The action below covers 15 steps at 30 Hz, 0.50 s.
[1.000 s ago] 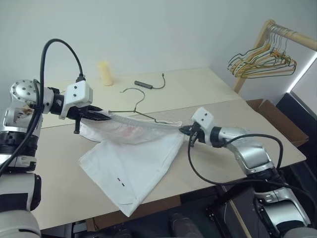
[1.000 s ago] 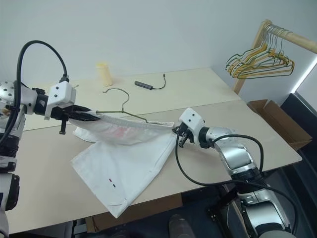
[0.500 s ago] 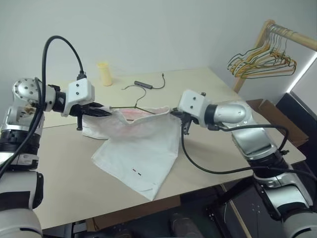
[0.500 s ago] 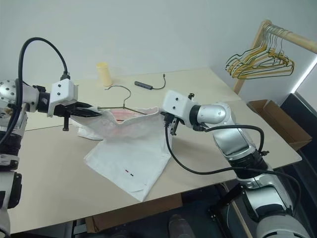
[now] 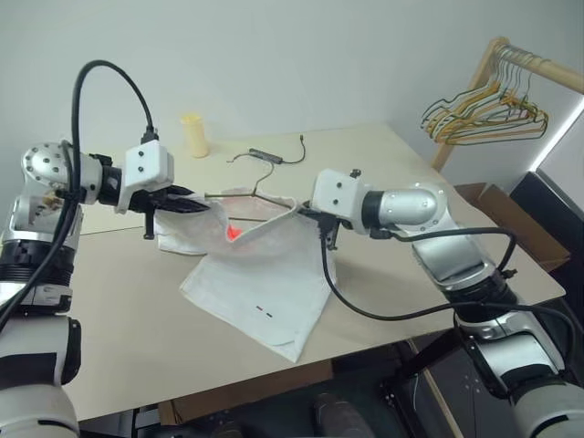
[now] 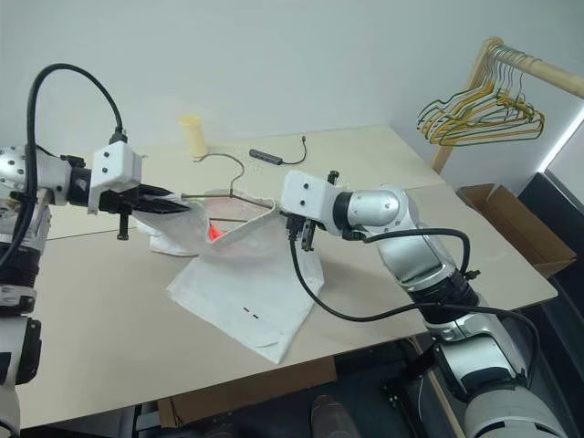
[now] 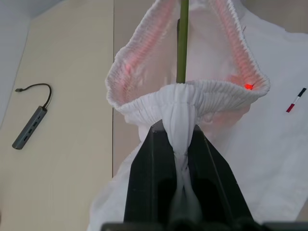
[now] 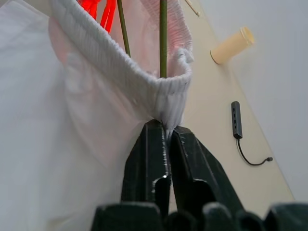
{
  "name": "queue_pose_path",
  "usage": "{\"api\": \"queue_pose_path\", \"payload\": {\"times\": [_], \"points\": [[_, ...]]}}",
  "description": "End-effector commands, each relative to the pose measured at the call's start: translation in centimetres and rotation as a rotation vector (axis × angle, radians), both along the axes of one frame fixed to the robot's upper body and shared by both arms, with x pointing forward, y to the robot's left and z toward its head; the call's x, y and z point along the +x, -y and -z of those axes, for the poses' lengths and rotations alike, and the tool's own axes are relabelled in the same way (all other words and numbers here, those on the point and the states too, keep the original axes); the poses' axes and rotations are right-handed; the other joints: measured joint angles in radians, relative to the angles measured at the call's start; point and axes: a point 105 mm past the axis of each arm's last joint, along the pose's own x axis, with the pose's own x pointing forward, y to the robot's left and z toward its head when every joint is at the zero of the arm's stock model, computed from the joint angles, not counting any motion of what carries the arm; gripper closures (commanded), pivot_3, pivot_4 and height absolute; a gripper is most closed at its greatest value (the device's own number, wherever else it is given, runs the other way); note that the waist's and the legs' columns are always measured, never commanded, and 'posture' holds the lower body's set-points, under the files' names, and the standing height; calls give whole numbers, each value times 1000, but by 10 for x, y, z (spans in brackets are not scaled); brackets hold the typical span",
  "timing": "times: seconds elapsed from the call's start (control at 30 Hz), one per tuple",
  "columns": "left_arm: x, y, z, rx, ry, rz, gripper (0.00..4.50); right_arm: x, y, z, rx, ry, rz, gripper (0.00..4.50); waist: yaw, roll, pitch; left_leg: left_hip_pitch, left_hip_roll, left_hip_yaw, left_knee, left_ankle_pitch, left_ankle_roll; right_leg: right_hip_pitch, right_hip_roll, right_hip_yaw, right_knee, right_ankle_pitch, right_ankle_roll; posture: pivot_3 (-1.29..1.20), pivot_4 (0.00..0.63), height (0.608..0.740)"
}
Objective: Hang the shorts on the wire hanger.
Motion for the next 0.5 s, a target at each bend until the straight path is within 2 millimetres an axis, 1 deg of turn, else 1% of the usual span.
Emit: {"api": "queue_pose_path", "payload": {"times": [0.03,0.17,0.27,0.5], "points": [[-3,-1,-15,-16,57,12,4500,-1,-3,-12,28,37,-27,2747,0,0,0,0,0,0,0,0,0,0,0,0,0,0,0,-156,0,740],[-5,0,-15,-23,53,26,4500,8,2,-8,65,-7,5,1380,-4,0,0,0,0,0,0,0,0,0,0,0,0,0,0,-159,0,740],[-5,1,-15,-22,53,29,4500,8,3,-4,83,-53,-9,1380,-8,0,0,0,0,0,0,0,0,0,0,0,0,0,0,-159,0,740],[-6,5,-15,-27,52,55,4500,-3,-5,1,122,-165,-102,1380,-18,0,0,0,0,-1,0,0,0,0,0,0,0,0,0,-159,0,740]]}}
